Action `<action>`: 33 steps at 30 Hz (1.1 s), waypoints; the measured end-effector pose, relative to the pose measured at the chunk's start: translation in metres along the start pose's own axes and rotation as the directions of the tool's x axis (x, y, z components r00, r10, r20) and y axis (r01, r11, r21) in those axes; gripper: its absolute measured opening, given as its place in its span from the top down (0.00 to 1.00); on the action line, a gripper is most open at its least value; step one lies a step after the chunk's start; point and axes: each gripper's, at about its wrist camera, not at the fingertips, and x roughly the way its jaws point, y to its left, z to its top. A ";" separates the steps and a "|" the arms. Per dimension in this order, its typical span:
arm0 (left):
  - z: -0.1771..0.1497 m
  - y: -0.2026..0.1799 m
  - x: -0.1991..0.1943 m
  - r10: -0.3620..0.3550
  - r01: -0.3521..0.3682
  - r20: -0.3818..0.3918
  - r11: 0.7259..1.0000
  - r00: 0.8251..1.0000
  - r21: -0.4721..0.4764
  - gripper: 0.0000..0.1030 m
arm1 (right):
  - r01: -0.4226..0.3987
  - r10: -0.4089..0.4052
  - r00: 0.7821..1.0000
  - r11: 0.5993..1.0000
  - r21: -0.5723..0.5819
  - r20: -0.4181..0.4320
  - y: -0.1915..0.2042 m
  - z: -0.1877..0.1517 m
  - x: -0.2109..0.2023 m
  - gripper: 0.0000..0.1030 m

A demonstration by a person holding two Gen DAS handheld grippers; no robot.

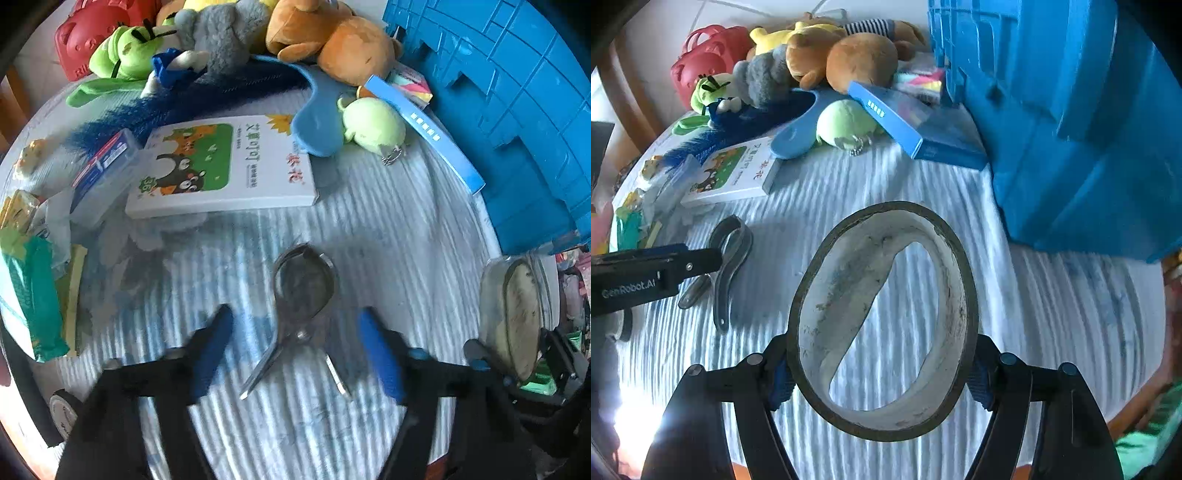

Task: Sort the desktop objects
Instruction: 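Close left tool on the silver metal clip while right tool holds the tape, then carry the clip with left tool while right tool carries the tape over the crate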

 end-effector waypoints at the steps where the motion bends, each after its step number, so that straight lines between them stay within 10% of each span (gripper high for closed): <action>1: -0.001 -0.002 0.006 0.025 -0.025 -0.009 1.000 1.000 0.005 0.28 | -0.002 0.002 1.000 1.000 -0.001 -0.003 0.000 0.000 0.002 0.29; 4: -0.004 0.001 0.024 0.092 -0.092 -0.028 0.996 0.995 0.000 0.30 | -0.010 0.010 1.000 1.000 -0.007 -0.012 -0.001 -0.001 0.008 0.29; 7: -0.007 0.003 0.022 0.099 -0.099 0.018 0.995 0.995 0.001 0.62 | -0.018 0.018 1.000 0.999 -0.036 -0.007 0.003 0.000 0.010 0.29; 22: 0.004 0.020 -0.083 0.010 -0.015 0.179 1.000 0.984 0.026 0.62 | -0.038 0.053 0.991 0.993 -0.113 0.126 0.038 0.035 -0.057 0.29; 33: 0.034 -0.015 -0.221 -0.090 0.039 0.415 0.991 0.905 0.131 0.62 | -0.013 0.064 0.917 0.991 -0.131 0.393 0.051 0.079 -0.198 0.29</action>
